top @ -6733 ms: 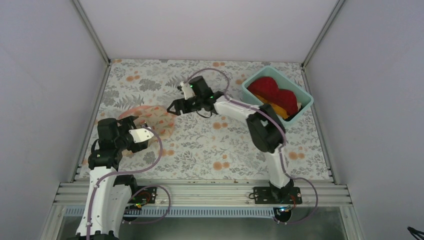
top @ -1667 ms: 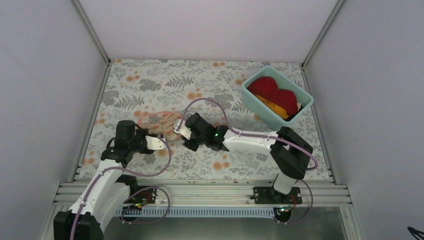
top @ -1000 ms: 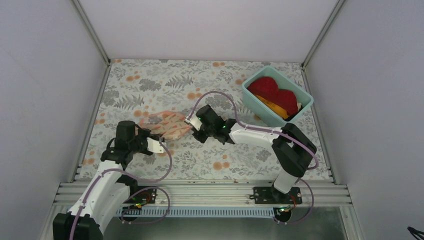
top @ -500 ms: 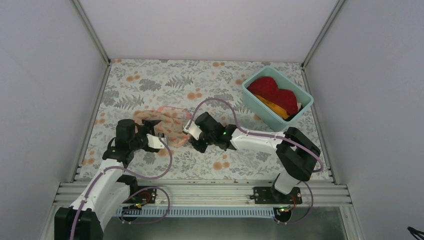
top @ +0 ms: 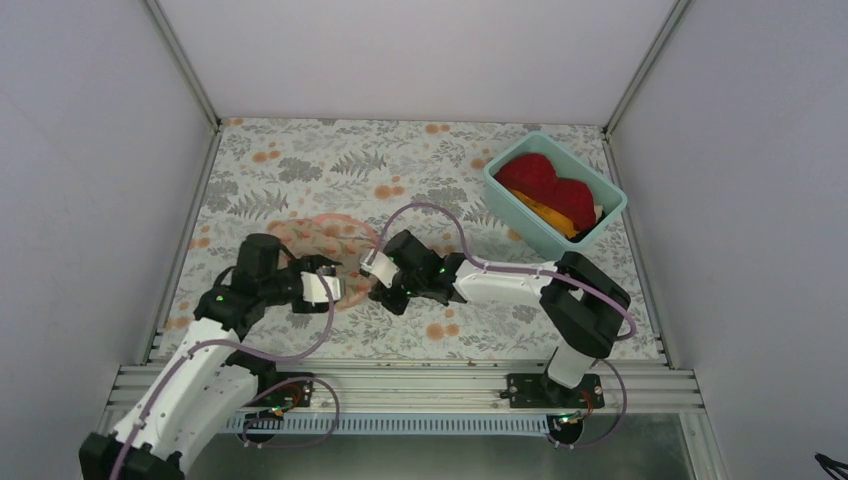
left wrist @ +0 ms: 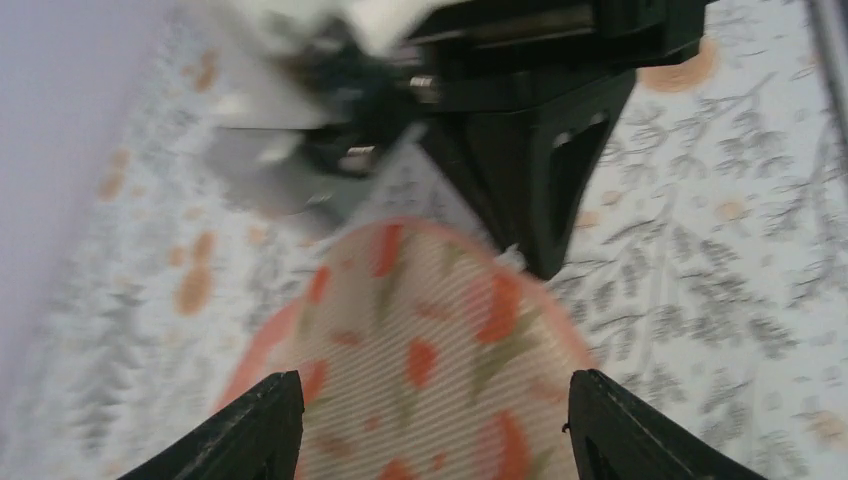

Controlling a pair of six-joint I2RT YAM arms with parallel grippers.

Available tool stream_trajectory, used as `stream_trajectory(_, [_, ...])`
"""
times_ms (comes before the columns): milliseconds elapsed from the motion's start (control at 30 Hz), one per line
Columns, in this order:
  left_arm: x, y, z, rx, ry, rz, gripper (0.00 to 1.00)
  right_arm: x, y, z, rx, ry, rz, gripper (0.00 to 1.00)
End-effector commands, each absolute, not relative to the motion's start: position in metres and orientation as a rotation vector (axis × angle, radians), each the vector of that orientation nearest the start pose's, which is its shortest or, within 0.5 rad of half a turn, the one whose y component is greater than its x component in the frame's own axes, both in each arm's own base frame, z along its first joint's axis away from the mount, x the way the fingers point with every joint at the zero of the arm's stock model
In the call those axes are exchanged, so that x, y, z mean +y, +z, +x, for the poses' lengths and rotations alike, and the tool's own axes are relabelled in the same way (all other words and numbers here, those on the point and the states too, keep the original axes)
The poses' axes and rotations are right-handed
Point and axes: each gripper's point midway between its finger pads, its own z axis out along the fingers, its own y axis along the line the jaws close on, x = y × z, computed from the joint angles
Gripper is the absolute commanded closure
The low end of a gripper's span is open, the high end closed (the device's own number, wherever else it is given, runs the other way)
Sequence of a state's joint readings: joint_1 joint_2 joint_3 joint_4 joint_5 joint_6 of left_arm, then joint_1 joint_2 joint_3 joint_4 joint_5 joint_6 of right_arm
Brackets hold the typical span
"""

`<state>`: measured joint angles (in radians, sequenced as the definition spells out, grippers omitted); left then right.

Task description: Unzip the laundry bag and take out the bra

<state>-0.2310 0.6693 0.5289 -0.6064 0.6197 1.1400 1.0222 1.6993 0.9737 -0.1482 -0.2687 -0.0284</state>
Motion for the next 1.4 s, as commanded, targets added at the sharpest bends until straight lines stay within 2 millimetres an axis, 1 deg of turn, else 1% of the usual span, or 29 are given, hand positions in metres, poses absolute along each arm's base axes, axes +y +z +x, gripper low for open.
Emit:
stream_trajectory(0, [-0.159,0.128,0.185,1.731,-0.328,1.503,0.34,0.424,0.117,0.175,2.021,0.976,-1.351,0.96])
stream_trajectory(67, [-0.161,0.128,0.184,1.69,-0.307,1.547,0.34,0.431,0.131,0.172,1.986,1.048,-1.33,0.96])
stream_trajectory(133, [-0.164,0.129,0.188,1.667,-0.289,1.556,0.33,0.435,0.14,0.17,1.969,1.1,-1.314,0.96])
stream_trajectory(233, [-0.167,0.13,0.191,1.649,-0.289,1.552,0.33,0.439,0.146,0.169,1.958,1.134,-1.302,0.96])
stream_trajectory(300, [-0.167,0.126,0.19,1.652,-0.286,1.564,0.34,0.439,0.147,0.17,1.96,1.12,-1.298,0.96])
stream_trajectory(333, [-0.166,0.124,0.191,1.659,-0.276,1.565,0.37,0.438,0.146,0.171,1.962,1.11,-1.3,0.96])
stream_trajectory(433, [-0.162,0.118,0.193,1.684,-0.247,1.562,0.52,0.437,0.143,0.172,1.966,1.092,-1.307,0.96])
stream_trajectory(500, [-0.161,0.114,0.191,1.685,-0.244,1.571,0.59,0.437,0.143,0.173,1.964,1.085,-1.308,0.96])
stream_trajectory(533, [-0.16,0.114,0.192,1.686,-0.239,1.571,0.63,0.436,0.155,0.173,1.936,1.09,-1.299,0.96])
stream_trajectory(600, [-0.159,0.112,0.192,1.684,-0.226,1.578,0.74,0.435,0.158,0.174,1.93,1.083,-1.294,0.96])
stream_trajectory(700, [-0.158,0.113,0.194,1.676,-0.205,1.584,0.89,0.433,0.156,0.178,1.945,1.051,-1.281,0.96])
stream_trajectory(767, [-0.158,0.114,0.196,1.667,-0.19,1.59,0.97,0.428,0.154,0.183,1.962,1.017,-1.265,0.96])
stream_trajectory(900, [-0.156,0.115,0.197,1.622,-0.142,1.63,0.98,0.41,0.143,0.202,2.017,0.925,-1.208,0.96])
stream_trajectory(1100, [-0.158,0.121,0.193,1.438,-0.062,1.733,0.98,0.364,0.123,0.238,2.127,0.777,-1.073,0.96])
stream_trajectory(1167, [-0.159,0.124,0.192,1.376,-0.035,1.763,0.98,0.349,0.122,0.249,2.145,0.746,-1.025,0.96])
stream_trajectory(1267, [-0.16,0.127,0.198,1.315,0.024,1.782,0.98,0.328,0.124,0.261,2.171,0.705,-0.947,0.96])
stream_trajectory(1367, [-0.159,0.129,0.205,1.282,0.079,1.779,0.98,0.311,0.127,0.266,2.18,0.685,-0.884,0.96])
